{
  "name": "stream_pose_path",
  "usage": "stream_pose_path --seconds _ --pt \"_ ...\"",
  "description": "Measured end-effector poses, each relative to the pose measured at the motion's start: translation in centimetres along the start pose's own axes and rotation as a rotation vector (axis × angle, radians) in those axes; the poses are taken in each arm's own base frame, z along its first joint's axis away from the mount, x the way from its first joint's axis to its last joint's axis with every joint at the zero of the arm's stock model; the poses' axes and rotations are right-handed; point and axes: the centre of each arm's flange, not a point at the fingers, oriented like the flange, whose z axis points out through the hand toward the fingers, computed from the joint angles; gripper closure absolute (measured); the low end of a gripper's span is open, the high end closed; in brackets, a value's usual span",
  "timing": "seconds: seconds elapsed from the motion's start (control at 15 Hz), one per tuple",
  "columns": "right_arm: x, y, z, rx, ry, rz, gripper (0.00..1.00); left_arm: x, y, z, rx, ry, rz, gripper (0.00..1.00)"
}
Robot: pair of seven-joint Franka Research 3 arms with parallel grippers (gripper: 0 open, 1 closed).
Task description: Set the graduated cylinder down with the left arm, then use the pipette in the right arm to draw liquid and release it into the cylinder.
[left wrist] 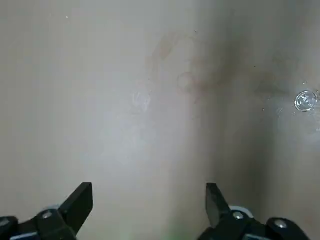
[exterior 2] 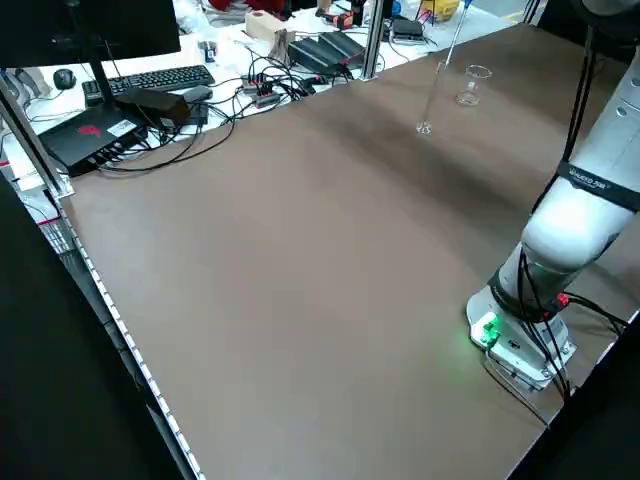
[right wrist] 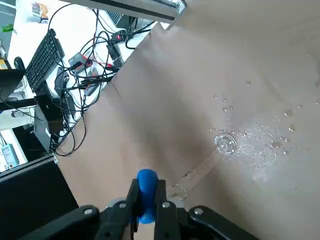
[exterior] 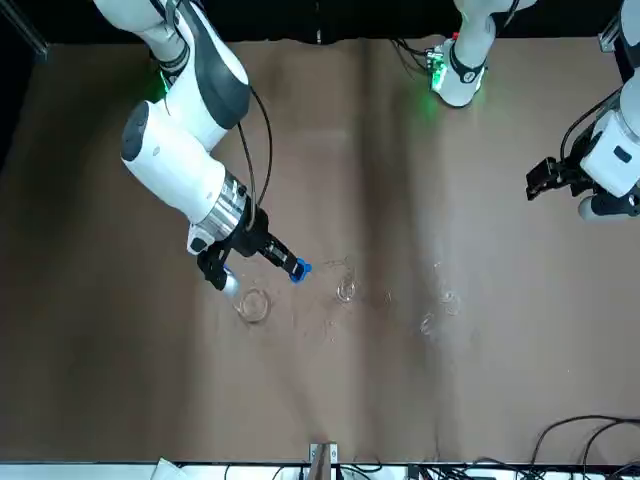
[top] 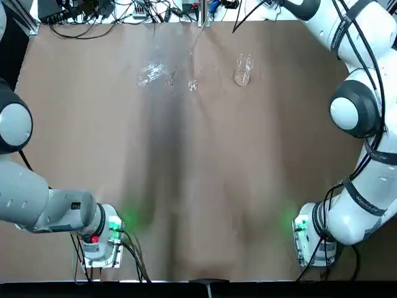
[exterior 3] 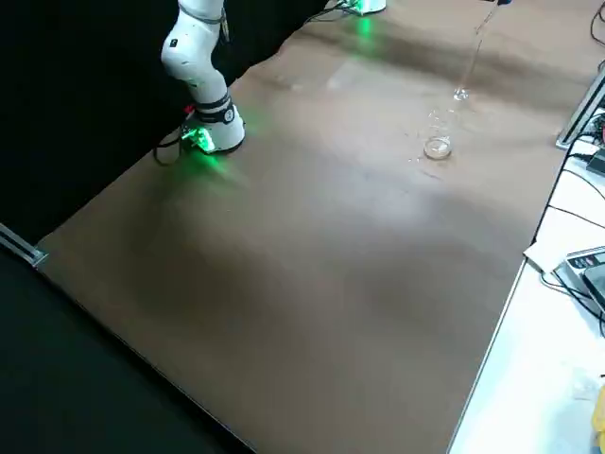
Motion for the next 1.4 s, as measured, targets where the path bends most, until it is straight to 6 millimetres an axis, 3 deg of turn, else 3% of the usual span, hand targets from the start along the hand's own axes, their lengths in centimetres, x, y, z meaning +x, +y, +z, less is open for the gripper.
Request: stream_pose_path --seconds 1.4 --pt "-0.04 -0.02 -0.02 -0.007 0.009 -0.012 0.89 0.0 -0.02 0.0 0.0 0.0 0.0 0.0"
